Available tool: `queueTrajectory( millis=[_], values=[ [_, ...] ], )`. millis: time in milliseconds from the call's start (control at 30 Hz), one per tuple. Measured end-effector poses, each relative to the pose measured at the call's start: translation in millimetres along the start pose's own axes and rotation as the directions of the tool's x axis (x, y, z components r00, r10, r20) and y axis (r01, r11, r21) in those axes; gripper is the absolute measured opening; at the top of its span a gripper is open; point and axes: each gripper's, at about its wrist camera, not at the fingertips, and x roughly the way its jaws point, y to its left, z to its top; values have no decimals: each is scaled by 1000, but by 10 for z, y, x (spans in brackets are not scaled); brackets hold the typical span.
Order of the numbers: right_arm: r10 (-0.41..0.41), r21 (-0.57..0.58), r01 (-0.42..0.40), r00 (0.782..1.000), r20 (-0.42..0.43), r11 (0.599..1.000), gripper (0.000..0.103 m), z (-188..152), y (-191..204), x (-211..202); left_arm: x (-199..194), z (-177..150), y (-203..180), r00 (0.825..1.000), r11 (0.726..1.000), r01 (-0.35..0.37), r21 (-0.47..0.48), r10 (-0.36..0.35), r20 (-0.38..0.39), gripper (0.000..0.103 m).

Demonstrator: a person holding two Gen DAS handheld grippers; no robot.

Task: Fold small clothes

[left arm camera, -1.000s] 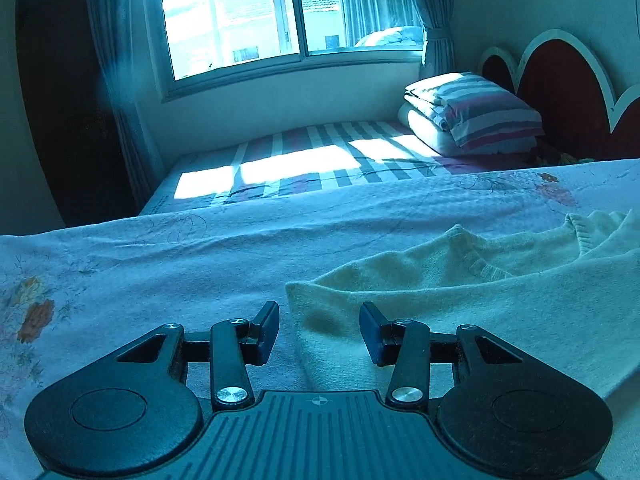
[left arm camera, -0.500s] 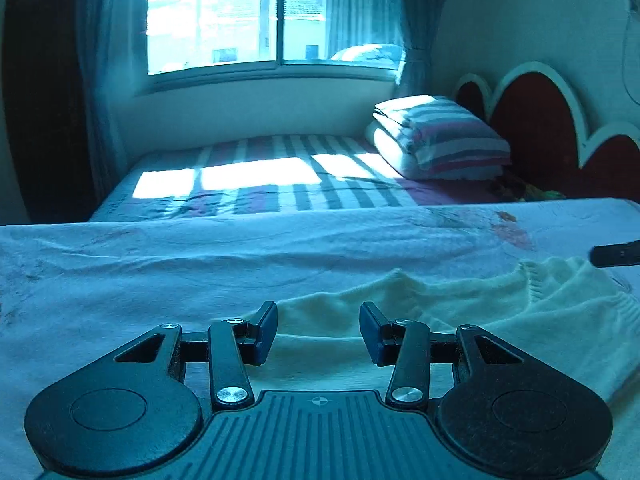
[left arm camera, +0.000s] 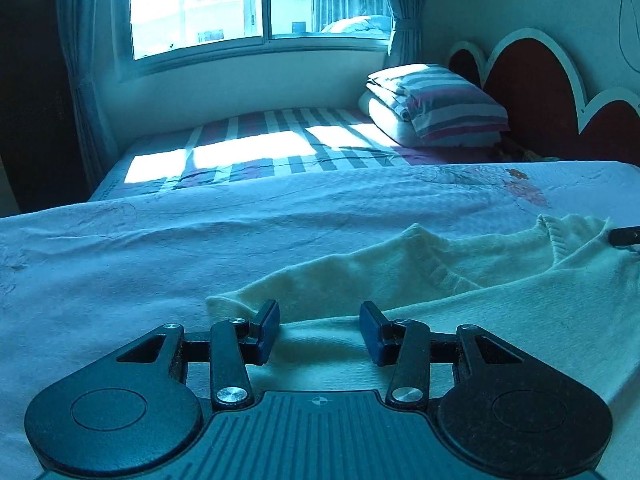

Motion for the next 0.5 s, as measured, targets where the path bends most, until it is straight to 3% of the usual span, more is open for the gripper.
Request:
queueTrajectory(
  millis=[100, 200, 267, 367, 433, 500],
  values=[
    [-15, 41, 15, 1000, -3, 999, 7, 13, -205, -64, -81, 49, 17, 1000, 1000, -18, -17, 18, 4, 45],
    [-20, 13, 19, 998, 59, 1000, 25, 39, -36, -323, -390, 40, -106, 998, 999, 22, -41, -19, 62, 45],
    [40, 16, -42, 997, 69, 999, 25, -38, 128, -504, -536, -59, -313, 996, 998, 63, -20, -62, 57, 45],
    [131, -69, -132, 991, -20, 989, 21, -302, 539, -525, -585, -250, -604, 995, 995, 96, 3, -96, 20, 45],
    [148, -126, -155, 987, -70, 980, 17, -482, 752, -468, -550, -345, -700, 997, 997, 80, 11, -80, -11, 45],
    [111, -124, -121, 990, -82, 985, 10, -567, 759, -430, -585, -406, -683, 999, 999, 46, 0, -46, 4, 45]
  ],
)
